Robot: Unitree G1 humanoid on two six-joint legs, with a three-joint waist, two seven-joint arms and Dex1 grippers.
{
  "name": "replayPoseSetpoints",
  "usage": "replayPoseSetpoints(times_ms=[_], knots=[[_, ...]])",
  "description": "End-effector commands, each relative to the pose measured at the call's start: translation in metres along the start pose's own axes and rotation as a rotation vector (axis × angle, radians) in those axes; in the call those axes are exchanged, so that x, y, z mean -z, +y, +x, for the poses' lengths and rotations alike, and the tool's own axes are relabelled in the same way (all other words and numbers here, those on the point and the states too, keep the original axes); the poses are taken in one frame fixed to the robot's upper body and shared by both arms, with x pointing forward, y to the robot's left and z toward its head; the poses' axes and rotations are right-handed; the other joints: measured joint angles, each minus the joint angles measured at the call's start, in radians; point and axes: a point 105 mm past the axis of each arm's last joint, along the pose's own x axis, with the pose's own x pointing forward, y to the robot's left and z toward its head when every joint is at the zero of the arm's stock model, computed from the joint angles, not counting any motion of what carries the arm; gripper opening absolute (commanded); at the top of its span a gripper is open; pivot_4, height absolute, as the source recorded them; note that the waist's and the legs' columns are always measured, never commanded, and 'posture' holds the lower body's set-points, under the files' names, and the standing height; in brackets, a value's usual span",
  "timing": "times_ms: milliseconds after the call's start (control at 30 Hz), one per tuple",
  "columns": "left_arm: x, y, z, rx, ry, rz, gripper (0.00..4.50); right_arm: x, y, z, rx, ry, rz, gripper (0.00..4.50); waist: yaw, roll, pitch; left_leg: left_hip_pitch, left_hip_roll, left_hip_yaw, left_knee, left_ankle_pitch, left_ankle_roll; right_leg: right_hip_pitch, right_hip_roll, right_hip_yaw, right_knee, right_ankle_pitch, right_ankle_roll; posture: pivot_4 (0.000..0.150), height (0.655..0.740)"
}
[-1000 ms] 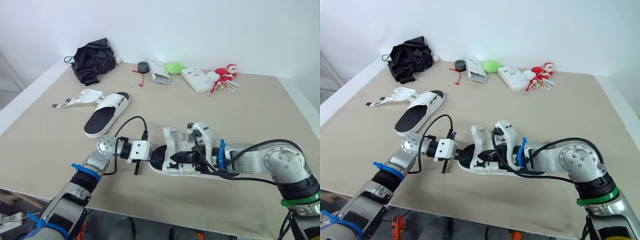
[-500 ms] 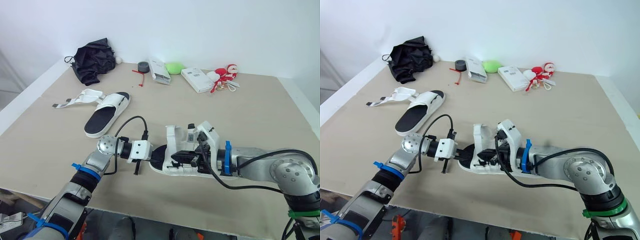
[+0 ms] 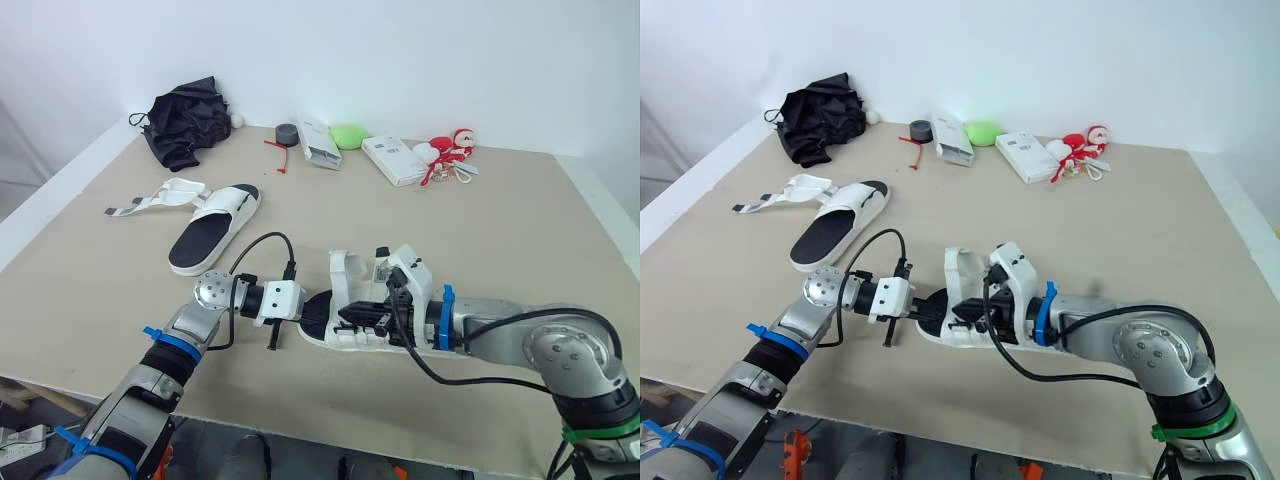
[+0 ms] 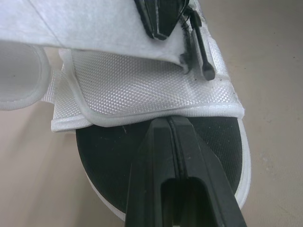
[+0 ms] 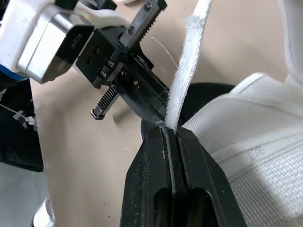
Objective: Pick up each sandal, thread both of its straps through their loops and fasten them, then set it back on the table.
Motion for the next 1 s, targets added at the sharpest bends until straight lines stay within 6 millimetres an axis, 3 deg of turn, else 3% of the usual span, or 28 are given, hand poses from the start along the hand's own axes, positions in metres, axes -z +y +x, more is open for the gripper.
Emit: replayPoseSetpoints(times_ms=[33,233,633,867,1000], knots=[[0.042,-0.051,0.014,0.176,0.135,-0.172,0.0,-0.015,0.014,-0.01,-0.19,-0.047,0.233,0.03,0.0,0.0,0.0,0.0,0.0,0.0,0.0,0.0,0.0,0.0,0.0,0.0,0.0,0.0,0.0,0.15,0.738],[0.042,-0.052,0.015,0.174,0.136,-0.173,0.0,-0.031,0.014,-0.015,-0.228,-0.095,0.365,0.03,0.0,0.0,0.0,0.0,0.0,0.0,0.001,0.0,0.0,0.001,0.0,0.0,0.0,0.0,0.0,0.15,0.738],[0.043,-0.052,0.013,0.177,0.142,-0.171,0.0,-0.011,-0.001,0.0,-0.073,0.017,0.36,0.03,0.0,0.0,0.0,0.0,0.0,0.0,0.001,0.0,0.0,0.001,0.0,0.0,0.0,0.0,0.0,0.15,0.738],[0.043,-0.053,0.014,0.176,0.142,-0.173,0.0,-0.032,-0.013,-0.001,-0.083,-0.064,0.449,0.03,0.0,0.0,0.0,0.0,0.0,0.0,0.001,0.0,0.0,0.001,0.0,0.0,0.0,0.0,0.0,0.15,0.738],[0.043,-0.053,0.013,0.174,0.143,-0.176,0.0,-0.021,-0.019,0.0,-0.077,-0.036,0.495,0.03,0.0,0.001,0.0,0.0,0.0,0.0,0.001,0.0,0.0,0.001,0.0,0.0,0.0,0.0,0.0,0.15,0.738]])
